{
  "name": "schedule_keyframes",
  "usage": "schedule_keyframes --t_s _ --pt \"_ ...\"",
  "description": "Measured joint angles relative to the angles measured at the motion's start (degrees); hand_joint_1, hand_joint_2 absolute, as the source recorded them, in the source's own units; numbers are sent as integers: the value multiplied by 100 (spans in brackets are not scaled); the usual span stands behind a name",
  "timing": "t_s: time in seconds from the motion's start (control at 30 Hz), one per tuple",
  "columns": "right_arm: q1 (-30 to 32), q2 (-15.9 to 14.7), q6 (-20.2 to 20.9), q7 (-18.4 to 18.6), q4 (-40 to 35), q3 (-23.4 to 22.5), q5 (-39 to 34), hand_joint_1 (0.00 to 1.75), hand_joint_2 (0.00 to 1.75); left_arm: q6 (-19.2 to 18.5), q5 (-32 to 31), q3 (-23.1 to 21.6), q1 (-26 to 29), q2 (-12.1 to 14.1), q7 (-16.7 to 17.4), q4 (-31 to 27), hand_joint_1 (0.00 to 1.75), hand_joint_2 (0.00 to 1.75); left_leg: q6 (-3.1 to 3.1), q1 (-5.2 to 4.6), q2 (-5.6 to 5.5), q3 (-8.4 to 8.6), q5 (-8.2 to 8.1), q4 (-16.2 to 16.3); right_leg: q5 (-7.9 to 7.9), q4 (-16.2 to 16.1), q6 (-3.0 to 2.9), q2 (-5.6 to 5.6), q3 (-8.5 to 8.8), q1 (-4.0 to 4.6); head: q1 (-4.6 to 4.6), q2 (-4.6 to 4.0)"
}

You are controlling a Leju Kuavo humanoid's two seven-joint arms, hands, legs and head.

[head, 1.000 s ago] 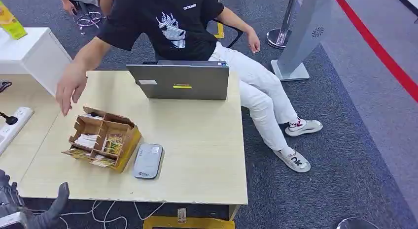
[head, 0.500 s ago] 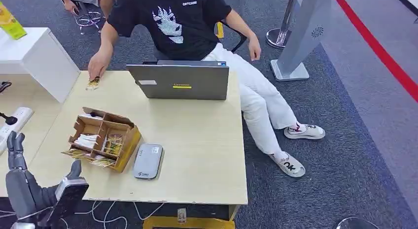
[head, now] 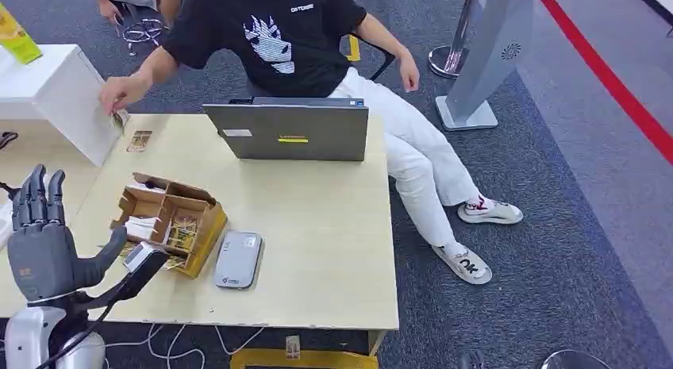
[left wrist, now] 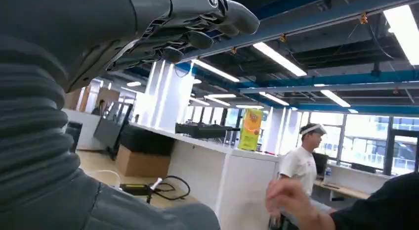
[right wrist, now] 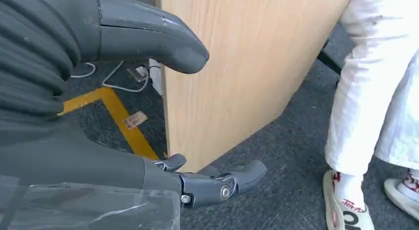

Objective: Pass the card to the sensor for recognition and then transmit it.

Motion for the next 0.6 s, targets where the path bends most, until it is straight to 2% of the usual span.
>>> schedule_keyframes --t_s 0.6 --pt "-176 83 177 361 0 -632 785 0 175 365 -1646 -582 -1439 1207 1189 2282 0 175 -3 0 1 0 2 3 2 2 -3 6 -2 0 0 0"
